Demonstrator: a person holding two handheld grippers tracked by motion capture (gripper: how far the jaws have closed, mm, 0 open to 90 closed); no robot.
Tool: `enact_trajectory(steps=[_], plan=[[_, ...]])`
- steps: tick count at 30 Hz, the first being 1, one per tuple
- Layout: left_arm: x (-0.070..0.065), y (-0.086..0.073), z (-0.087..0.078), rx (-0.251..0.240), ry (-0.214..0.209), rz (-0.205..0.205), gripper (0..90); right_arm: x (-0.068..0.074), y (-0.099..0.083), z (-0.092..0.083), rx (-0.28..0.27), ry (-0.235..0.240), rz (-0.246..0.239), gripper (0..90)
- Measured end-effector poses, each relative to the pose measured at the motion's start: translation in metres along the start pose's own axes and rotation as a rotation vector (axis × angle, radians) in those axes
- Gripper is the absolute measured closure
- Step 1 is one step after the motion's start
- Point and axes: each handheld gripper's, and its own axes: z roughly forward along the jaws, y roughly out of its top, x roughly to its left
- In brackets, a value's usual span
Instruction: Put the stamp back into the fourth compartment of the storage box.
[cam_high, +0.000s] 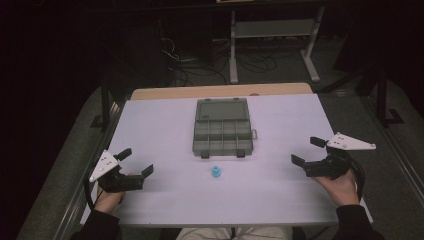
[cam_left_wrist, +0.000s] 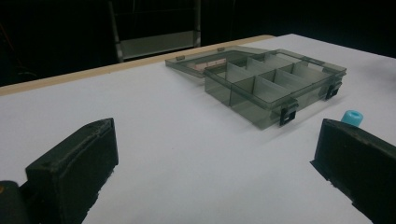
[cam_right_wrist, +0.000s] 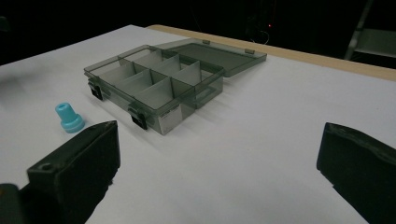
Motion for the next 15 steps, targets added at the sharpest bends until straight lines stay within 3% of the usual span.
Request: enact_trajectory(steps=[15], plan=[[-0.0002,-0.0006,0.0005,0.007,0.001,0.000,0.0,0.0046,0.0006,-0.0011,0.017,0.020,0.001,0.0]])
